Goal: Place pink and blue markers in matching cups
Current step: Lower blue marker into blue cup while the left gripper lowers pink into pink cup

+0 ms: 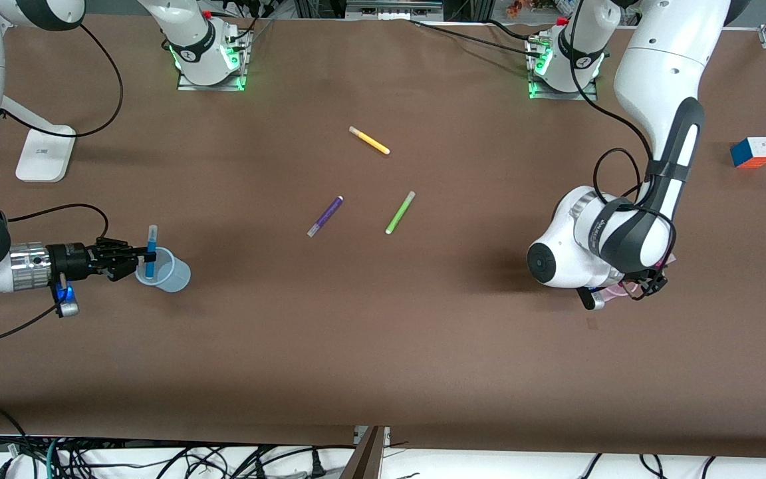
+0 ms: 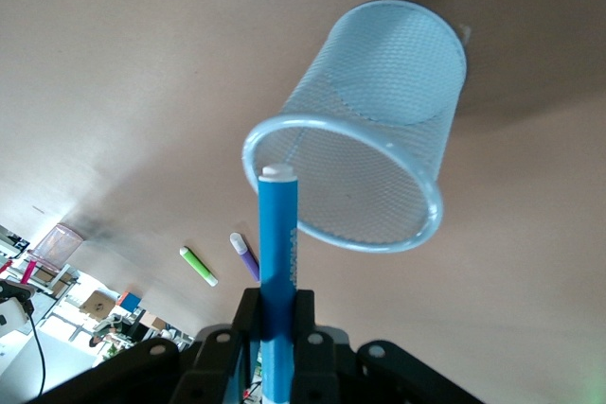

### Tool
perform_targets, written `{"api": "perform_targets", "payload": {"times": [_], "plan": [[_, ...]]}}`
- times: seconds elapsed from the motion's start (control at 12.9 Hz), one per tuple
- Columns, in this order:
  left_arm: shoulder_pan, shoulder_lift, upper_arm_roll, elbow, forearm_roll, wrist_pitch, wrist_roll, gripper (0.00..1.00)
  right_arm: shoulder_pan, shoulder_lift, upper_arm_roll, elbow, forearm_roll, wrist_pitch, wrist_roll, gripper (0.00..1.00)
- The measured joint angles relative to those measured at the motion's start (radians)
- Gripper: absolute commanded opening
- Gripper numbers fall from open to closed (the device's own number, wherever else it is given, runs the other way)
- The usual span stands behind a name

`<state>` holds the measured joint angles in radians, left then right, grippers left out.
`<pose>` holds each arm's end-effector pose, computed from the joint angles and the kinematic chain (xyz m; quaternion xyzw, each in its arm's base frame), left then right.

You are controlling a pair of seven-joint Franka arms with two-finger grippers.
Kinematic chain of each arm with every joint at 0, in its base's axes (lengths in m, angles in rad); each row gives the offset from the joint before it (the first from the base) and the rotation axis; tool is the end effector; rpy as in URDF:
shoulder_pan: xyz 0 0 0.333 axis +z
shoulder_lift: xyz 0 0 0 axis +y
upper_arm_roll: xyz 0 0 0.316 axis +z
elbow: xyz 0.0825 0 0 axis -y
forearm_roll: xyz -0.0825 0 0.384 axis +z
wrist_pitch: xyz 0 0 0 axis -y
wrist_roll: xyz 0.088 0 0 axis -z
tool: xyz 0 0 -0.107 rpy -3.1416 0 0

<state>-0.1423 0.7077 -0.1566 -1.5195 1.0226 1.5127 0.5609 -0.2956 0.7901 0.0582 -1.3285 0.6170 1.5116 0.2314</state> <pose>0.6526 -0.0842 0.2491 -0.7074 0.4809 0.3550 0.3772 0.6708 -0.1040 0.2501 -0.8603 0.2827 0.2822 0.3167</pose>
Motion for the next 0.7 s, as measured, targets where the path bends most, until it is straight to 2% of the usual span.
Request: {"api": "perform_targets", "payload": {"times": [0.31, 0.39, 0.46, 0.54, 0.7], "plan": [[-0.003, 0.0, -0.004, 0.0, 0.0, 0.0, -0.05, 1.0, -0.022, 0.04, 0.0, -0.006, 0.056, -0.026, -0.001, 0.0], [-0.003, 0.0, -0.004, 0.0, -0.001, 0.0, -0.063, 1.0, -0.024, 0.047, 0.0, -0.006, 0.06, -0.027, -0.001, 0.2], [-0.003, -0.001, -0.004, 0.004, -0.026, 0.0, -0.088, 1.0, -0.025, 0.051, 0.0, -0.006, 0.063, -0.028, -0.002, 0.58], [0.0, -0.007, -0.003, 0.01, -0.098, 0.0, -0.125, 1.0, -0.025, 0.053, 0.001, -0.006, 0.064, -0.028, -0.002, 0.78], [0.014, -0.034, -0.001, 0.023, -0.256, -0.001, -0.198, 1.0, -0.025, 0.053, 0.001, -0.006, 0.065, -0.028, -0.002, 0.97]]}}
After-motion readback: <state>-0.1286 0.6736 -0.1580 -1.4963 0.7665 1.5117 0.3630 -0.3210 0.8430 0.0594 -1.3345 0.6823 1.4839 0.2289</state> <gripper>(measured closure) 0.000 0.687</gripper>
